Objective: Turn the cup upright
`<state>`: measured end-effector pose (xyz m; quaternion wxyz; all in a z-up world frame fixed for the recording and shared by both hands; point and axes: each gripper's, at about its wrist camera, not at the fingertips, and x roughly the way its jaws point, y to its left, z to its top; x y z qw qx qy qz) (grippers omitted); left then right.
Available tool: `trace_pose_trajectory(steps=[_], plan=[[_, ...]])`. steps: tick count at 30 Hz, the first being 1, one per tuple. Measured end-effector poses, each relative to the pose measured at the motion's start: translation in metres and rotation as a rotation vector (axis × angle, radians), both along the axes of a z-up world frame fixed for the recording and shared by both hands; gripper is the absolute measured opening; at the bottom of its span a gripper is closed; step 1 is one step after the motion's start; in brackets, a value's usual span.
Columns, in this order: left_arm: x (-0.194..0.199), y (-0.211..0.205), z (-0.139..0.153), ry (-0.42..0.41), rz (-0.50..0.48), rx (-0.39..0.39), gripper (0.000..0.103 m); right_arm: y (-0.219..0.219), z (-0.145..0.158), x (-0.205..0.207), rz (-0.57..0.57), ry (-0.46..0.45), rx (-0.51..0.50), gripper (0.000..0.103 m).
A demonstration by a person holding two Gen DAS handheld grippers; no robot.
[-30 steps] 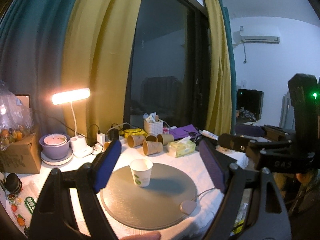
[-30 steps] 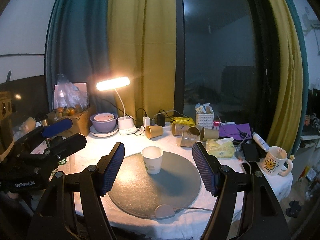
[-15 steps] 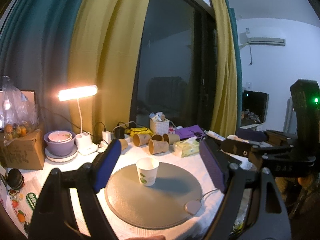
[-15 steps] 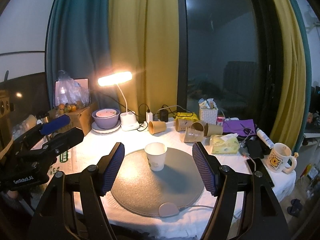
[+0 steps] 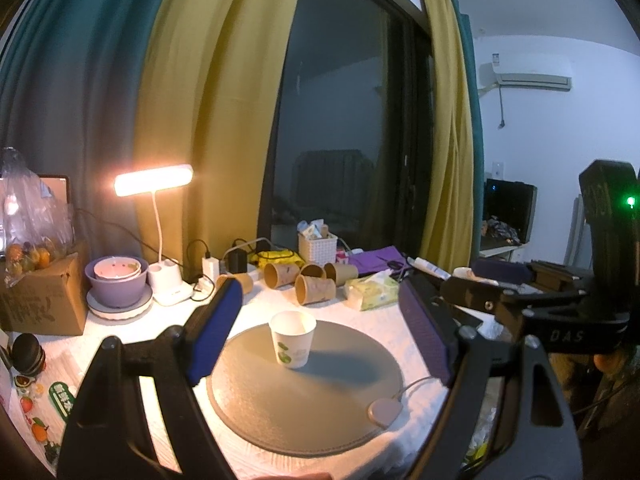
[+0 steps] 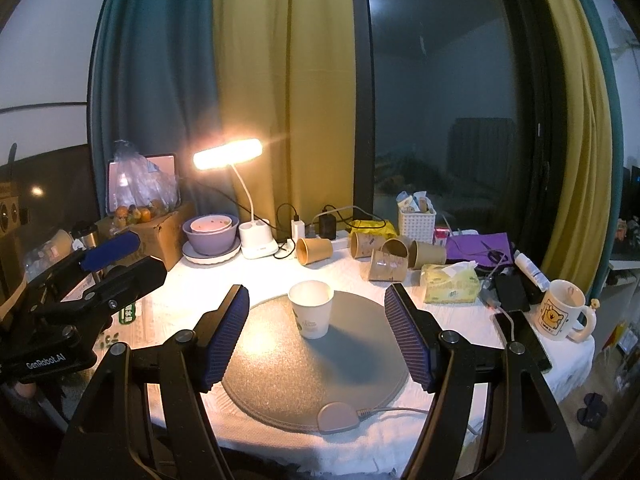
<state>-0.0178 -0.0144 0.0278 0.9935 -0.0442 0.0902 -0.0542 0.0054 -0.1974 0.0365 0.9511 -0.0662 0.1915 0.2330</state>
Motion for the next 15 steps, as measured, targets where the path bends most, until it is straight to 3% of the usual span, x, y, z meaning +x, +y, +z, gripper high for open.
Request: trace_pose_trajectory(steps=[15], plan=[[-0.0003,-0.0009,-0.0011,0.002,0.000,-0.001,0.082,0.0006,-0.0008,0.0006,-0.001,0.003,-0.001,0.073]])
